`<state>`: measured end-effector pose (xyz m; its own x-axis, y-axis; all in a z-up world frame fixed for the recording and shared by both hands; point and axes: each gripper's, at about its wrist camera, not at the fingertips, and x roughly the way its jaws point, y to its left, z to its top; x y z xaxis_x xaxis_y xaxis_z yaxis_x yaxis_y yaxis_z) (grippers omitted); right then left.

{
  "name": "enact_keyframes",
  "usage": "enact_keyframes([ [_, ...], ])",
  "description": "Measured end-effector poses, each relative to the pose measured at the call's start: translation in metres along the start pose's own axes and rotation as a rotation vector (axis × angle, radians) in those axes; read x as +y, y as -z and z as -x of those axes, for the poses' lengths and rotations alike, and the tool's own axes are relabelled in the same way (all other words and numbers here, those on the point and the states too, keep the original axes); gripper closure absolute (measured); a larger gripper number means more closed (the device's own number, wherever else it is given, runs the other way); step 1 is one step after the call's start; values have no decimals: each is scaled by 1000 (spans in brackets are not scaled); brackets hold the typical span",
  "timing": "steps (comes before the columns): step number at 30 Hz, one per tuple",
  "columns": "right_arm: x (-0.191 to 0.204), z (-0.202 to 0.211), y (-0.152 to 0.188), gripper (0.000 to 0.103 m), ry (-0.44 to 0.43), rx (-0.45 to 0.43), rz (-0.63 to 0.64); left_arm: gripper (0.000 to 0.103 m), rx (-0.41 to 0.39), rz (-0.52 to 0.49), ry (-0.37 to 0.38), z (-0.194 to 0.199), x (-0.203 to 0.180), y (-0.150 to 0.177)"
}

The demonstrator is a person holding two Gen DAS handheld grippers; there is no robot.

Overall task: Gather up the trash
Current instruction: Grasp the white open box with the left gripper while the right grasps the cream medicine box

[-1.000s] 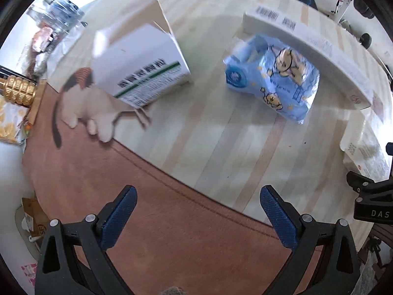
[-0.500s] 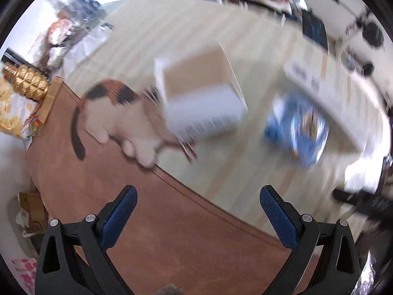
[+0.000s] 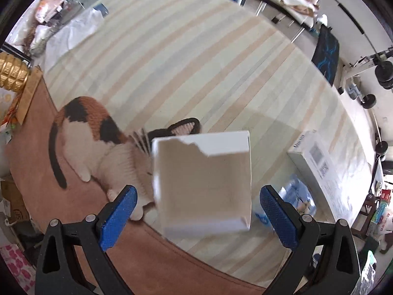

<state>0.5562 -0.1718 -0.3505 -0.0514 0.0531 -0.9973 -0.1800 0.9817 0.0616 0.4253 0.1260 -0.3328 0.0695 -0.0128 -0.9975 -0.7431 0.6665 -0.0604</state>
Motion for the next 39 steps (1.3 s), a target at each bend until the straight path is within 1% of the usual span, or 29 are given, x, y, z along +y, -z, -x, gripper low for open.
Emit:
enact_keyframes([
  [3, 13, -5, -2, 3, 50, 6, 65, 2, 34, 9, -3, -15, -3, -5],
  [4, 16, -6, -1, 3, 65, 7, 84, 6, 33, 5, -7, -17, -4, -5],
  [5, 18, -8, 0, 3, 81, 10, 107, 24, 25, -1, -12, -18, -5, -4],
  [6, 20, -10, 3, 3, 99, 11, 128, 29, 9, -14, -13, -17, -6, -1],
  [7, 22, -13, 5, 3, 113, 14, 143, 30, -6, -29, -14, -15, -7, 2],
  [9, 24, -17, 11, 3, 103, 14, 147, 31, -30, -74, -24, -12, -11, 13],
  [11, 29, -19, 17, 13, 97, -7, 135, 31, -41, -115, -23, -8, -13, 29],
  [13, 28, -14, 26, 15, 77, -37, 118, 31, -49, -154, -36, -3, -11, 54],
  [14, 27, -15, 30, 15, 70, -32, 115, 31, -49, -168, -32, -1, -10, 65],
  [15, 26, -16, 36, 15, 58, -20, 105, 31, -45, -180, -32, 2, -6, 84],
  [18, 16, -16, 56, 15, 19, 15, 71, 31, -36, -217, -36, 6, 5, 122],
  [21, 8, -20, 81, 15, -41, 83, 21, 31, -5, -246, -54, 4, 17, 171],
  [22, 7, -24, 91, 14, -69, 123, 2, 31, 4, -245, -60, 2, 20, 181],
  [24, 10, -31, 101, 14, -76, 176, 15, 31, 22, -243, -68, -4, 25, 197],
  [25, 13, -32, 104, 14, -69, 176, 31, 31, 27, -242, -71, -7, 27, 202],
  [26, 17, -31, 104, 13, -48, 158, 52, 31, 28, -242, -72, -9, 27, 204],
  [27, 23, -31, 105, 12, -9, 141, 97, 31, 18, -242, -68, -9, 28, 206],
  [30, 47, -33, 114, 12, 85, 92, 214, 31, -7, -249, -88, -7, 29, 208],
  [32, 59, -34, 116, 11, 123, 61, 265, 31, -15, -241, -85, -7, 29, 207],
  [33, 63, -35, 117, 11, 135, 51, 280, 31, -15, -236, -82, -6, 30, 206],
  [35, 65, -38, 120, 11, 134, 50, 270, 31, -20, -230, -80, -5, 36, 204],
  [37, 73, -41, 128, 11, 142, 26, 267, 31, -25, -228, -81, -5, 37, 204],
  [38, 74, -41, 132, 12, 145, 16, 268, 31, -26, -227, -81, -6, 40, 203],
  [39, 71, -41, 146, 15, 144, 5, 270, 31, -29, -222, -80, -5, 41, 204],
])
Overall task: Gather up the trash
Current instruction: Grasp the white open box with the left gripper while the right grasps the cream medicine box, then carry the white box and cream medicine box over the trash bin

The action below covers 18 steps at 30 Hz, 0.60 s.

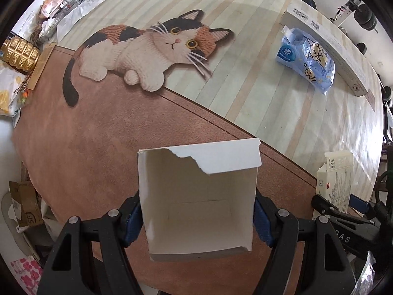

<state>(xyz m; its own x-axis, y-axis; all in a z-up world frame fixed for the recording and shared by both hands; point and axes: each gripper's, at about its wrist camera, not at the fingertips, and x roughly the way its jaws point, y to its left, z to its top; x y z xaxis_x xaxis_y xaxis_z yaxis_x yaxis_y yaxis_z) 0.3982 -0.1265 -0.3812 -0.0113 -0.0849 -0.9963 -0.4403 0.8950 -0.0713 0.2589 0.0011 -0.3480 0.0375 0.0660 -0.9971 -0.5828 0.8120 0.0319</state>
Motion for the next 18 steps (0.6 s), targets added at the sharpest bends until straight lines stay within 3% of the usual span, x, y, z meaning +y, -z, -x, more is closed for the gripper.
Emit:
enact_keyframes([
  [3, 10, 6, 20, 25, 15, -31, 39, 31, -14, 5, 6, 2, 2, 4],
  [5, 11, 14, 47, 26, 29, -46, 61, 31, -31, -2, 6, 7, 3, 7],
  [11, 18, 45, 76, 26, -30, -88, 44, 31, -87, 4, 25, 38, 17, 25],
  [18, 62, 103, 132, 26, -120, -176, 86, 31, -185, 73, 44, 90, 73, 74],
])
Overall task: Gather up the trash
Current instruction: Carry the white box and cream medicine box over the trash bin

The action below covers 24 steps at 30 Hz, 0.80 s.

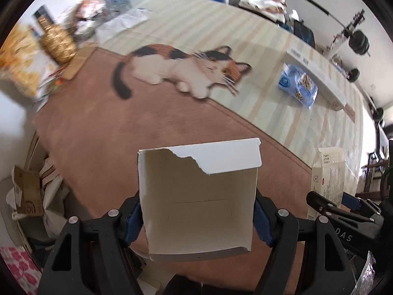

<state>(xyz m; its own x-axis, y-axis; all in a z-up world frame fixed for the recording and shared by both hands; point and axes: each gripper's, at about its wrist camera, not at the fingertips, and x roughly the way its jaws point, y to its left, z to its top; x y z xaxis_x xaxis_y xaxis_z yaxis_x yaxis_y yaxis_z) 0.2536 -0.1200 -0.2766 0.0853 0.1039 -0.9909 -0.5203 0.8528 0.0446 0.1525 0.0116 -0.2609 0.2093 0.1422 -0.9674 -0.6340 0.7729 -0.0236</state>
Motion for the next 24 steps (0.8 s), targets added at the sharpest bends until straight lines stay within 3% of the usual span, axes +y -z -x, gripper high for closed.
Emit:
enact_keyframes([
  [5, 36, 26, 34, 26, -71, -43, 50, 31, -62, 75, 15, 36, 55, 43],
  [11, 86, 27, 116, 26, -155, -34, 127, 31, -76, 212, 26, 61, 143, 131],
  [17, 152, -16, 201, 26, -138, 59, 276, 31, 47, 357, 35, 17, 216, 212],
  [24, 196, -130, 264, 26, -148, 228, 344, 31, 203, 592, 138, -88, 289, 284],
])
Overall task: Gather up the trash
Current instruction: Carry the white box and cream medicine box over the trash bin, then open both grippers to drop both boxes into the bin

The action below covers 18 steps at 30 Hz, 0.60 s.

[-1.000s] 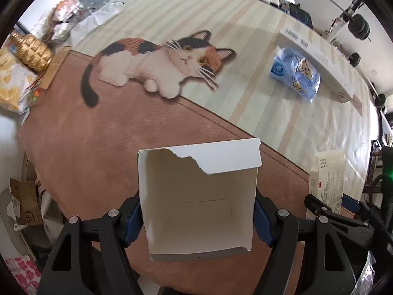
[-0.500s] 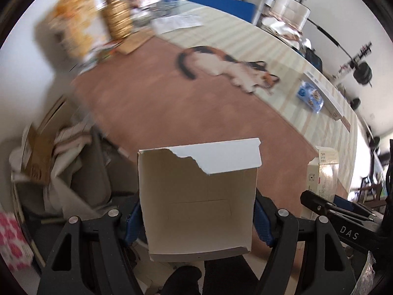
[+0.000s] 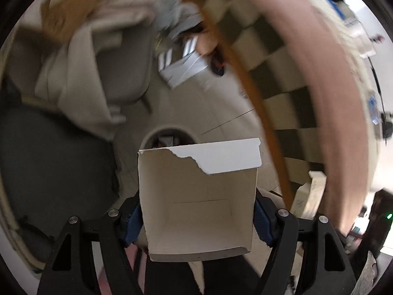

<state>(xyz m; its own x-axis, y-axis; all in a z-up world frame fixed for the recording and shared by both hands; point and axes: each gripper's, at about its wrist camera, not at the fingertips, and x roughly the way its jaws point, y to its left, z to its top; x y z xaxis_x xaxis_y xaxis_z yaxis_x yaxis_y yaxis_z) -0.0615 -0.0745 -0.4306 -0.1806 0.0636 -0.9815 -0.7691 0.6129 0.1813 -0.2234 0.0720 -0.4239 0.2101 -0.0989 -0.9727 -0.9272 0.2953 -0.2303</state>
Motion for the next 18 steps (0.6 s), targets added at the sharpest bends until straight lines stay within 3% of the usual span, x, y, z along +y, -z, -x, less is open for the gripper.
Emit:
enact_keyframes([
  [7, -3, -153, -18, 26, -46, 81, 5, 24, 71, 169, 71, -128, 71, -14],
  [9, -7, -189, -25, 25, -64, 92, 2, 14, 76, 198, 65, -165, 90, -16],
  [10, -8, -215, -29, 25, -85, 103, 3, 0, 76, 204, 62, -180, 97, -18],
  [13, -11, -269, -36, 23, -121, 133, 8, 0, 88, 228, 35, -224, 120, -18],
  [14, -12, -293, -38, 22, -146, 161, 10, 0, 91, 237, 29, -234, 127, -18],
  [16, -12, -320, -40, 2, -176, 189, 19, 0, 77, 253, -5, -250, 141, -17],
  [18, -10, -338, -40, 1, -155, 185, 51, 0, 47, 248, -74, -257, 149, -14],
])
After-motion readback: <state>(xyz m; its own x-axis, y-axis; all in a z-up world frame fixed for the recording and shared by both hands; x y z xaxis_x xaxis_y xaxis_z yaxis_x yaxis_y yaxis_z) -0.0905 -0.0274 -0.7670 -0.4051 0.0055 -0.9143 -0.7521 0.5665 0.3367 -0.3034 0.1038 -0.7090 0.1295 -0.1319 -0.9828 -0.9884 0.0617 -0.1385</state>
